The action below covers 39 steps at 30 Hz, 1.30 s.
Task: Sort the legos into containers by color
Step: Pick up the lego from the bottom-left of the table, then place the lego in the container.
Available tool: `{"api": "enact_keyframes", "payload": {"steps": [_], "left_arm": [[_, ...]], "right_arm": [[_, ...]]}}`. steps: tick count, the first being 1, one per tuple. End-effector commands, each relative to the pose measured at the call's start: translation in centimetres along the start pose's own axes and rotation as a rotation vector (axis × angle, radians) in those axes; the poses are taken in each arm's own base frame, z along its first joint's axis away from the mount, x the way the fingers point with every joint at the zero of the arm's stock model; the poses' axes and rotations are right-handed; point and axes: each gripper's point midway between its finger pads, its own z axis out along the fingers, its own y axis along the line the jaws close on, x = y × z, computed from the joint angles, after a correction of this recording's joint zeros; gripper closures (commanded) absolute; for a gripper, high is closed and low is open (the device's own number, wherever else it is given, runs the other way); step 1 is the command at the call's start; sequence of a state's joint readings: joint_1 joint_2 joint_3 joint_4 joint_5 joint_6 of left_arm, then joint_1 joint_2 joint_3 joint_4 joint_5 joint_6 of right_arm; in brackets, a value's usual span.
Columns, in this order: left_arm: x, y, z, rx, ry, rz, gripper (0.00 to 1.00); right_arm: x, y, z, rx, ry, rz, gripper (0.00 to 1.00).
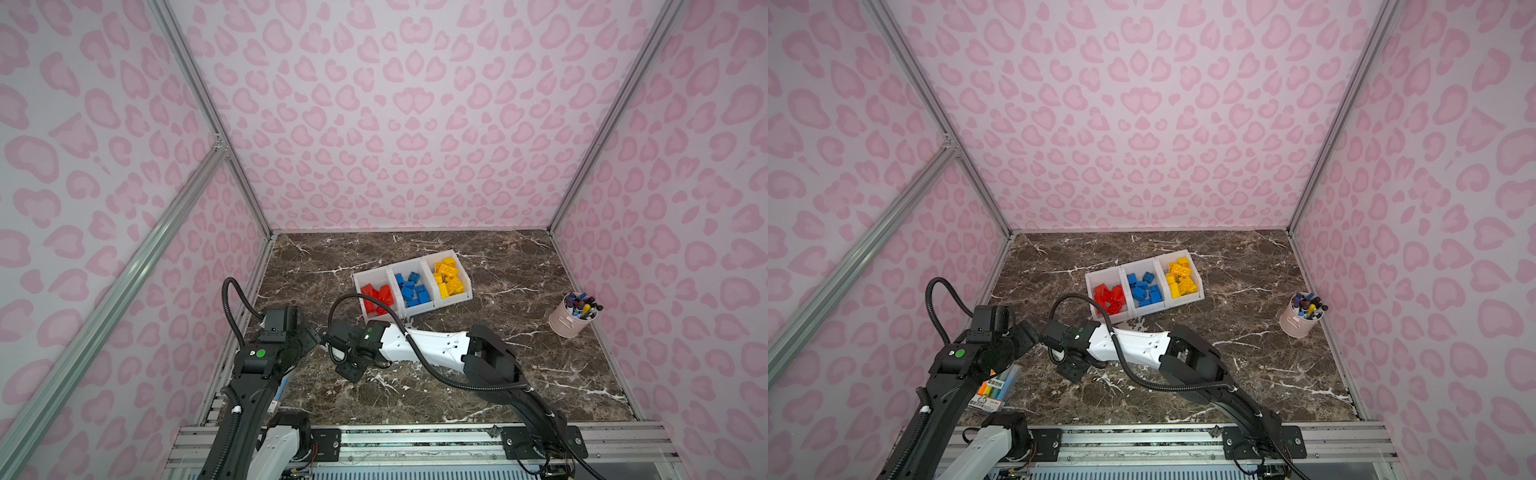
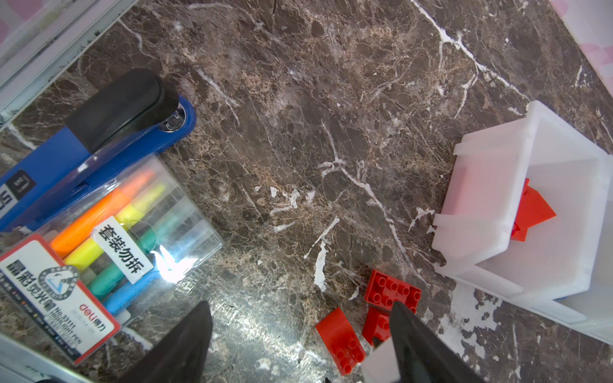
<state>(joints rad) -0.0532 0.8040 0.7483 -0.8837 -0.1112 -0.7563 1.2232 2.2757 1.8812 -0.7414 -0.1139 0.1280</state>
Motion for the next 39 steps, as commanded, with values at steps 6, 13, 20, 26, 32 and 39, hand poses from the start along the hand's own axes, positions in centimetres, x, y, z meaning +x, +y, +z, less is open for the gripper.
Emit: {"api": "enact_keyframes", "payload": {"steps": [6,13,20,26,32,39], "left_arm": [[0.0,-0.1,0.0,0.012,0.001,0.005,0.15],[0.0,0.1,-0.2,0.013,-0.006,0.002,0.15],[0.7,0.1,0.4,0.013,0.027,-0.004,0.14],[1.5,-0.1,0.6,0.041,0.049,-0.026,0.15],[1.9,-0.2,0.8,0.057,0.067,-0.034,0.15],[2.3,-0.3,0.9,0.069,0.08,-0.047,0.15]], "right_arm": [[1.6,-0.6,2.8,0.017,0.068,0.003,0.5],[0.8,-0.9,2.0,0.016,0.044,0.012,0.68],[-2.8,-4.9,-4.2,0.039,-0.109,0.075,0.72],[-4.6,-12.8,-6.5,0.108,-0.175,0.202,0.73],[-4.7,-20.3,-4.5,0.222,-0.138,0.321,0.73],[-5.3,-22.9,-3.1,0.256,-0.122,0.37,0.74]]}}
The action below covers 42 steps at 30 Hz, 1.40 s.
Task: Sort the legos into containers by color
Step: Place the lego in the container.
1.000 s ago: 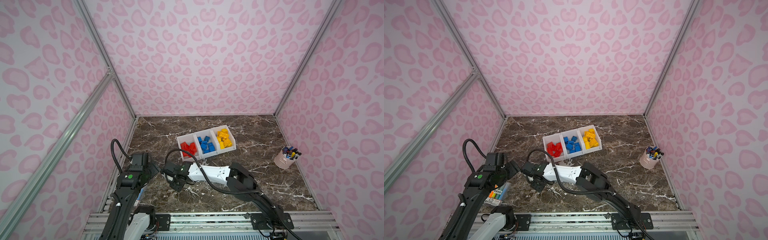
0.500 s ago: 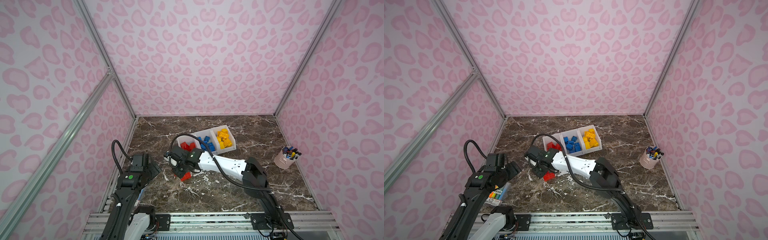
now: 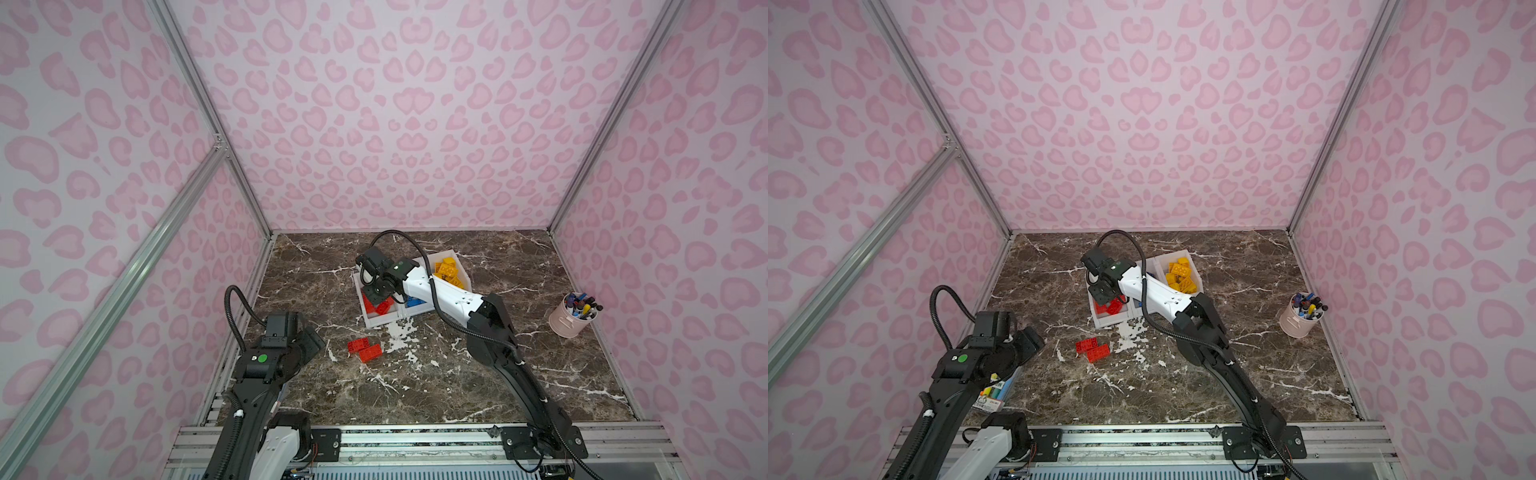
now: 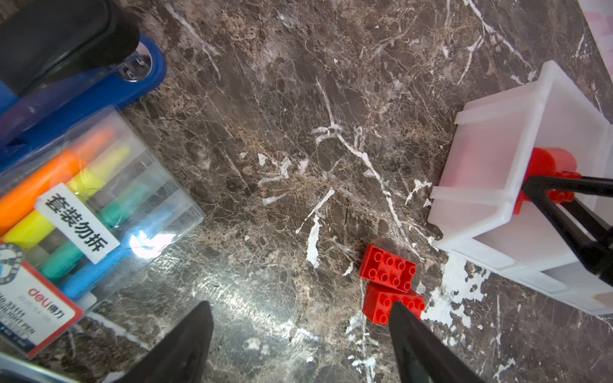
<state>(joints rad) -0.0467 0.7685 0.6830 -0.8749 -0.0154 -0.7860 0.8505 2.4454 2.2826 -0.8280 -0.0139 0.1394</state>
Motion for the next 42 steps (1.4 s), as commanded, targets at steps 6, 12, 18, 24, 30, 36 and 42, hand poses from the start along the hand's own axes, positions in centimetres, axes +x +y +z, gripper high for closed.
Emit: {"api": "enact_keyframes", "payload": {"steps": [6,12,18,24,30,36,42], "left_arm": [[0.0,-0.3,0.1,0.019,0.002,-0.014,0.15],[0.1,-0.4,-0.1,0.036,-0.007,-0.014,0.15],[0.0,-0.6,0.1,0.044,-0.007,-0.011,0.15],[0.1,-0.5,0.1,0.043,-0.006,-0.012,0.15],[0.2,-0.4,0.4,0.04,-0.003,-0.017,0.16],[0.2,-0.4,0.7,0.03,0.003,-0.016,0.15],[0.5,-0.3,1.2,0.032,0.018,-0.02,0.15]], "right_arm": [[0.9,-0.4,0.3,0.017,0.039,0.015,0.73],[0.8,-0.3,-0.2,0.011,0.038,0.023,0.73],[1.0,-0.4,-0.2,0.012,0.041,0.026,0.73],[1.0,-0.6,0.0,0.029,0.053,0.032,0.45],[0.3,0.3,-3.3,0.007,-0.006,0.013,0.4],[4.4,4.9,-5.7,-0.145,0.001,-0.141,0.39],[9.6,8.3,-5.5,-0.303,0.053,-0.237,0.39]]}}
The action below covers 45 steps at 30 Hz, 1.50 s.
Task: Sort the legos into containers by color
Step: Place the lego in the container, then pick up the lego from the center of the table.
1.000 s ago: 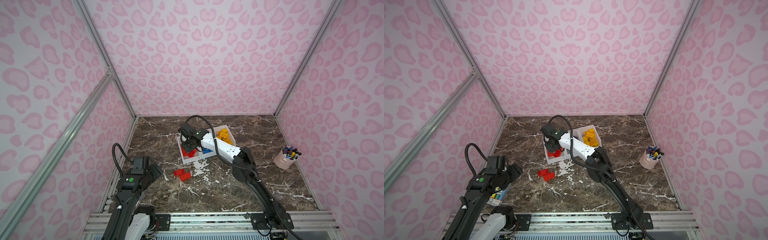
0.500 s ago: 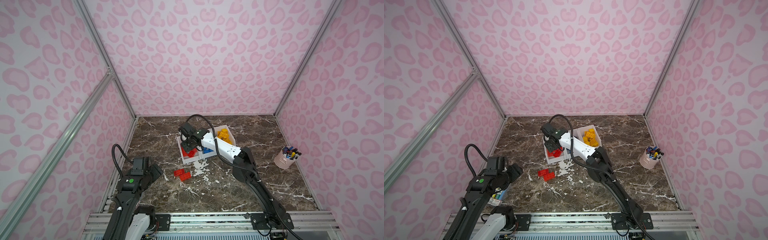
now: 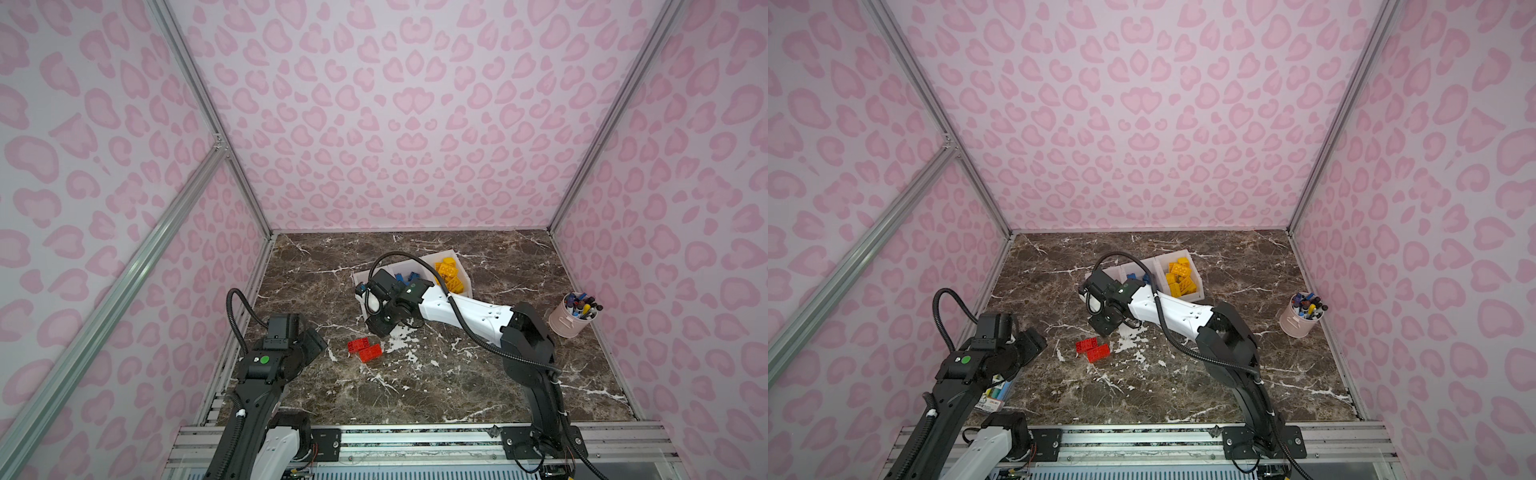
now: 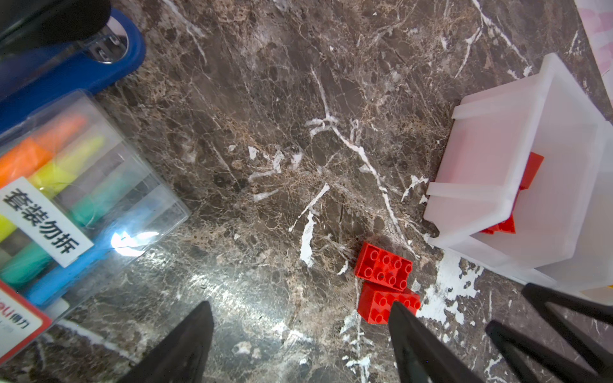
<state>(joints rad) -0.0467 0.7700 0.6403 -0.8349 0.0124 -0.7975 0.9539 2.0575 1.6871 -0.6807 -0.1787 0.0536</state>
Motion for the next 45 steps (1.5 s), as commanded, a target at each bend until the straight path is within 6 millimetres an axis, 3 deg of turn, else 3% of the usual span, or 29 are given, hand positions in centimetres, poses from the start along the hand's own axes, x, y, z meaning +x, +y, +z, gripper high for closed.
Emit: {"api": "enact_keyframes", "payload": {"steps": [1,6,11,18,27,31,38,41,45], "left_arm": [[-0.1,-0.3,0.3,0.015,0.001,-0.009,0.15],[0.0,-0.4,0.2,0.019,0.003,-0.009,0.16],[0.0,-0.4,0.1,0.02,0.001,-0.012,0.16],[0.0,-0.4,0.2,0.019,0.009,-0.01,0.16],[0.1,-0.3,0.0,0.02,0.003,-0.014,0.16],[0.1,-0.4,0.1,0.02,0.005,-0.012,0.16],[0.0,-0.4,-0.1,0.028,-0.003,-0.016,0.16],[0.0,-0.4,-0.1,0.027,-0.003,-0.014,0.16],[0.0,-0.5,0.2,0.022,0.007,-0.007,0.16]], "right_arm": [[0.5,2.3,1.2,-0.103,-0.018,-0.081,0.39],[2.2,4.0,3.2,-0.126,0.036,-0.176,0.39],[2.5,4.5,4.5,-0.14,0.055,-0.218,0.38],[2.7,4.6,5.6,-0.129,0.089,-0.297,0.38],[5.5,5.7,6.5,-0.15,0.15,-0.334,0.41],[6.2,5.3,6.8,-0.092,0.152,-0.314,0.46],[4.0,4.5,5.4,-0.026,0.07,-0.262,0.73],[2.4,4.0,3.9,-0.041,0.018,-0.228,0.75],[-0.7,1.2,1.3,-0.01,-0.075,-0.138,0.75]]}}
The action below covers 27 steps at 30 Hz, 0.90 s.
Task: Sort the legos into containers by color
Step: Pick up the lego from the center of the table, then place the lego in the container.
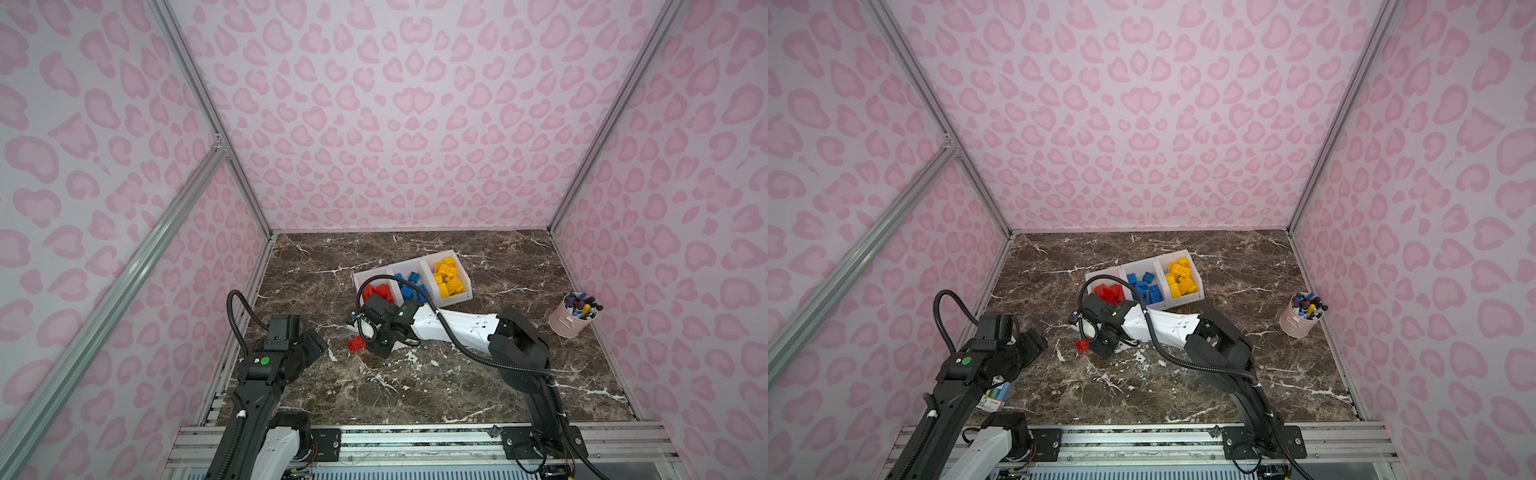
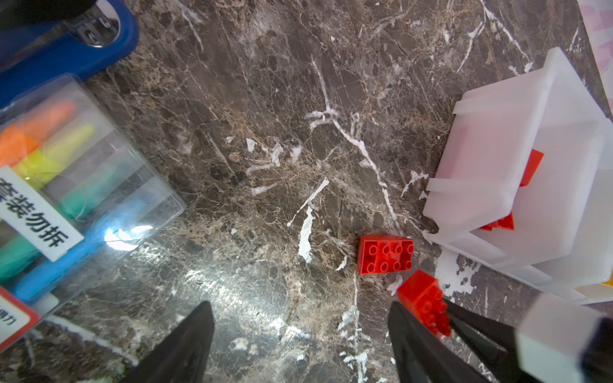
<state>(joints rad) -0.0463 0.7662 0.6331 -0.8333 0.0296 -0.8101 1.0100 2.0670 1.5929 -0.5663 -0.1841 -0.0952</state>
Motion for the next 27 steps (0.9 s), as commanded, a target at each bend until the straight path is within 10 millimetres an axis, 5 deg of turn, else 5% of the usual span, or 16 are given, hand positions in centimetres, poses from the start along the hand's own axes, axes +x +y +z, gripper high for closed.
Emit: {"api": "enact_keyframes", "payload": {"steps": [1,5,9,14,21,27], "left_arm": [[-0.3,-0.5,0.1,0.013,-0.004,0.009,0.16],[-0.2,-1.5,0.6,0.057,0.018,0.023,0.19],[-0.1,-2.1,1.1,0.071,0.034,0.067,0.24],[0.1,-2.6,1.3,0.059,0.048,0.136,0.25],[0.7,-5.2,1.6,0.037,0.039,0.331,0.26],[1.9,-7.5,3.6,-0.068,0.08,0.614,0.26]], "right_arm": [[-2.4,-2.9,-1.9,0.047,-0.086,0.093,0.74],[-5.0,-8.6,-4.2,0.118,-0.167,0.241,0.74],[-6.0,-12.6,-3.7,0.183,-0.136,0.339,0.73],[-7.2,-13.4,-3.2,0.197,-0.151,0.365,0.43],[-7.2,-14.6,-8.3,0.221,-0.286,0.444,0.39],[-2.9,-15.2,-12.2,0.218,-0.334,0.543,0.38]]}}
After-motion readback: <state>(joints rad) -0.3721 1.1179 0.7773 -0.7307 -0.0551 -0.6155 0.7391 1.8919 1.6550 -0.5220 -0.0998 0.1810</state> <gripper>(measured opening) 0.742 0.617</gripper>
